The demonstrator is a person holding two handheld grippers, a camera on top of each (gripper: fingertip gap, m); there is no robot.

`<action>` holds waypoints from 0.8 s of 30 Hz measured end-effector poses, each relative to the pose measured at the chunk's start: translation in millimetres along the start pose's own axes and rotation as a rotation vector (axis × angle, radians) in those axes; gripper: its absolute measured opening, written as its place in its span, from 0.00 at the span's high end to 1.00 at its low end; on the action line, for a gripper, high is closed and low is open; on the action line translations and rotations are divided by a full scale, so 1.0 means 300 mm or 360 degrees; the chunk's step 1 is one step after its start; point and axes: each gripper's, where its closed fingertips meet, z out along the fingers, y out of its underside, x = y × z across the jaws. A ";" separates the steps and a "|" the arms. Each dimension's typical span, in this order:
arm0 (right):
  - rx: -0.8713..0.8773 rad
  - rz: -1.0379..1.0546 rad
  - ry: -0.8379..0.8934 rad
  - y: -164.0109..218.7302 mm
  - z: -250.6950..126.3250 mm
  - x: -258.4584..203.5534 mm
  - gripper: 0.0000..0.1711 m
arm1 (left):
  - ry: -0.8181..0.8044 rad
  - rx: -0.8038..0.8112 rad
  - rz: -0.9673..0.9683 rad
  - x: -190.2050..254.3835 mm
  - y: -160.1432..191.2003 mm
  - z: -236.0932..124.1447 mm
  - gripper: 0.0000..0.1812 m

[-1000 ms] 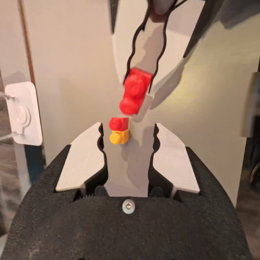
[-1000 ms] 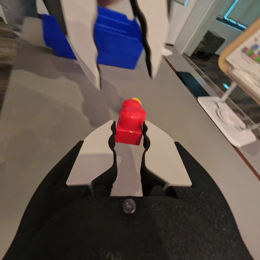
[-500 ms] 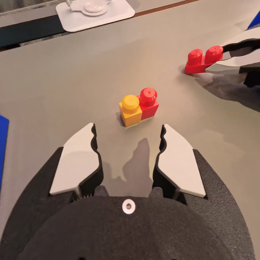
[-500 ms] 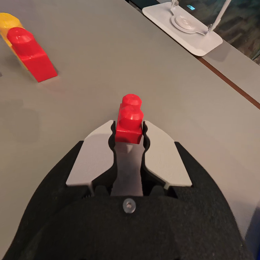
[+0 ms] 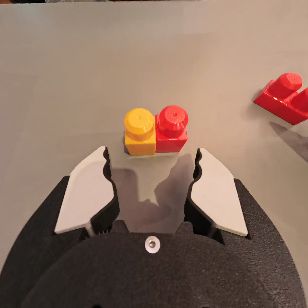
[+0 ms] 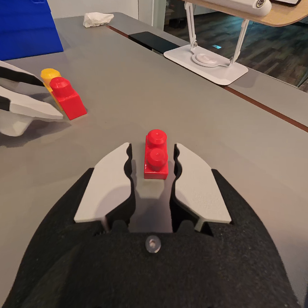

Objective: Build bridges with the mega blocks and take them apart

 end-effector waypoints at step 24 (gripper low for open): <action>0.0152 0.0092 -0.0174 -0.054 -0.043 -0.046 0.78 | -0.0241 -0.0057 -0.0059 0.007 -0.033 0.105 0.47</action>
